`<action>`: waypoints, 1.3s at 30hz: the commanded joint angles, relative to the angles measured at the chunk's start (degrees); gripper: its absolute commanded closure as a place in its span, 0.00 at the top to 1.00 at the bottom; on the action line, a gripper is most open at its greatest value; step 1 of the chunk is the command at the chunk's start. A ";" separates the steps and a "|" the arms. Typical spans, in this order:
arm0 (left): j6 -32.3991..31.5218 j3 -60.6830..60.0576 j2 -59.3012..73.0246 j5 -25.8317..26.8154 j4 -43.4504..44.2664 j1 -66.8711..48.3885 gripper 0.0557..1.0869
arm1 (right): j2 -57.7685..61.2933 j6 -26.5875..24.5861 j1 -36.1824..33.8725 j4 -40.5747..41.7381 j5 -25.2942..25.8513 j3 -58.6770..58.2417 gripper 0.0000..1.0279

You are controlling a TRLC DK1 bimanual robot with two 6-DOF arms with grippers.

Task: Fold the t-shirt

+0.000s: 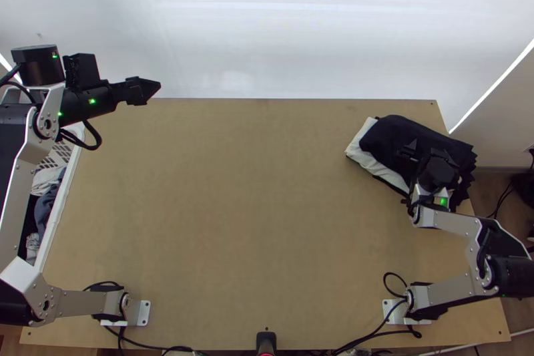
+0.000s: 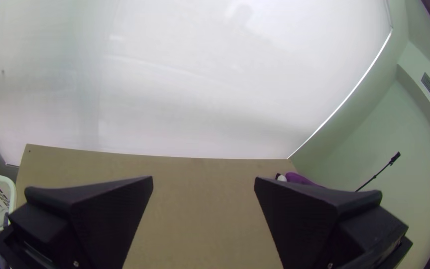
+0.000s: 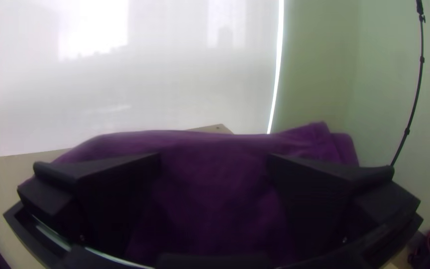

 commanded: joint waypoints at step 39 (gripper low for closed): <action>-1.99 2.67 -1.61 -0.05 -0.17 -0.49 0.96 | -2.94 2.88 7.24 -0.96 0.21 10.21 0.95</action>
